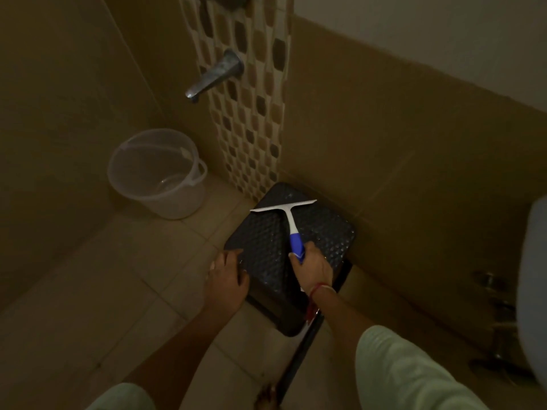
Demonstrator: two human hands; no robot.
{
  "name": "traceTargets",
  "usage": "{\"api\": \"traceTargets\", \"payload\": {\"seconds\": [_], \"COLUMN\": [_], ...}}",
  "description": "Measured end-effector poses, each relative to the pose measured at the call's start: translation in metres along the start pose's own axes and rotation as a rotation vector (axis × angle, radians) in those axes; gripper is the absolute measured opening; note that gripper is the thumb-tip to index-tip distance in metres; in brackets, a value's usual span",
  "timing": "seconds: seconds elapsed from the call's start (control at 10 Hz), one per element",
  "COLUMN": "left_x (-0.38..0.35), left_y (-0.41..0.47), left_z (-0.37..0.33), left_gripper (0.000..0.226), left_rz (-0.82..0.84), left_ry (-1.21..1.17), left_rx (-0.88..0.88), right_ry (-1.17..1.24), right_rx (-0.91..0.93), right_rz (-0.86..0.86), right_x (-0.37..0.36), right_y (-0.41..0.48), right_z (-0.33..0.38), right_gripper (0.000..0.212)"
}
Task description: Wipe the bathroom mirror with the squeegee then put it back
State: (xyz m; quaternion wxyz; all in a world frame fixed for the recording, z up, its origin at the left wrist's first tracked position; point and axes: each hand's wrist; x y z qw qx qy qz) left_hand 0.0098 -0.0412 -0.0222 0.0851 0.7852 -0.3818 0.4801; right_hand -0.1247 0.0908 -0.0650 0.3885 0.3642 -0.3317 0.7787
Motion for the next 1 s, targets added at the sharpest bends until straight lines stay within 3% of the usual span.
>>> {"api": "traceTargets", "payload": {"seconds": [0.3,0.5,0.8,1.0], "left_x": [-0.017,-0.007,0.117,0.184], "left_y": [0.0,-0.009,-0.088,-0.143], "left_z": [0.01,-0.01,-0.088,-0.137], "left_gripper": [0.043,0.043,0.018,0.021], "left_rz": [0.128,0.142,0.046,0.13], "left_ry": [0.113,0.025,-0.605,-0.823], "left_rx": [0.127,0.064,-0.002,-0.107], "right_ry": [0.125,0.242,0.678,0.867], "right_rx": [-0.12,-0.068,0.035,0.18], "right_rz": [0.188,0.075,-0.105,-0.182], "right_x": [0.003,0.025,0.145,0.259], "right_y": [-0.001,-0.032,-0.143,-0.205], "right_z": [-0.001,0.014,0.077,0.115], "right_gripper": [0.049,0.048,0.013,0.012]}}
Point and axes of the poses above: each hand's wrist, its own y-axis towards the middle knuckle, its own x-axis out of the back of the hand, z = x × y, and after that the axes turned 10 degrees about x, right-handed
